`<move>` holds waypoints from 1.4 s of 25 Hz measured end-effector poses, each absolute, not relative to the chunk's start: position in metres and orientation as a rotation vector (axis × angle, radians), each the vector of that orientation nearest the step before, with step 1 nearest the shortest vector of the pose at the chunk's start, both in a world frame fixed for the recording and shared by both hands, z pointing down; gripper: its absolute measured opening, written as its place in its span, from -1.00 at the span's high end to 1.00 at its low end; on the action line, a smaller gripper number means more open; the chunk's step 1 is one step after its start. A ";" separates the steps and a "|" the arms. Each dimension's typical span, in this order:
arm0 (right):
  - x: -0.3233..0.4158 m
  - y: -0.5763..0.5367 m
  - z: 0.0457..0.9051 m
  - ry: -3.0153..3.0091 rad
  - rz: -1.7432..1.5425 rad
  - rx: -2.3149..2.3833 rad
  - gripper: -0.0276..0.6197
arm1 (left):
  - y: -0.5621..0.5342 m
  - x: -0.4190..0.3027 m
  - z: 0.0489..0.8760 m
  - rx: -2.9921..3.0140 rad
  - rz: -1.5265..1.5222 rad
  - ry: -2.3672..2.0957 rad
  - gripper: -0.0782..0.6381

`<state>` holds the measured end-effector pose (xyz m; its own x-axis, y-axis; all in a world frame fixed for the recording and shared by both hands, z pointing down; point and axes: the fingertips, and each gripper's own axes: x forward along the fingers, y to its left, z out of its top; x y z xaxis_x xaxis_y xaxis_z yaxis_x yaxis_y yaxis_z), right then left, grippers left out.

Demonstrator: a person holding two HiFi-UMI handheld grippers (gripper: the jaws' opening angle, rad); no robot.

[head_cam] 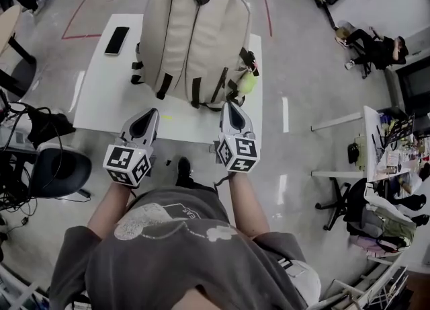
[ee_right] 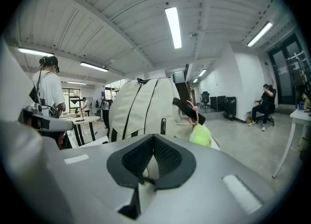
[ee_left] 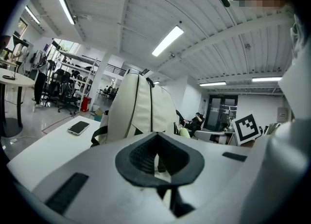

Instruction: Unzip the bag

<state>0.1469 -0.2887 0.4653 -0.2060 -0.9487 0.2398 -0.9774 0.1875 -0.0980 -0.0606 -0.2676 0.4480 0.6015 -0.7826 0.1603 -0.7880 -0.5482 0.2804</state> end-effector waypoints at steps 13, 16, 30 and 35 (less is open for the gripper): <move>0.151 -0.372 0.504 -2.305 0.219 1.646 0.70 | -0.336 -0.009 0.464 2.481 0.066 -1.321 0.77; 0.153 -0.375 0.506 -2.315 0.221 1.647 0.79 | -0.346 -0.001 0.466 2.480 0.081 -1.325 0.77; 0.150 -0.363 0.519 -2.427 0.279 1.558 0.81 | -0.355 0.016 0.486 2.445 0.128 -1.307 0.77; 0.150 -0.354 0.551 -2.385 0.355 1.508 0.81 | -0.353 0.020 0.496 2.439 0.146 -1.294 0.77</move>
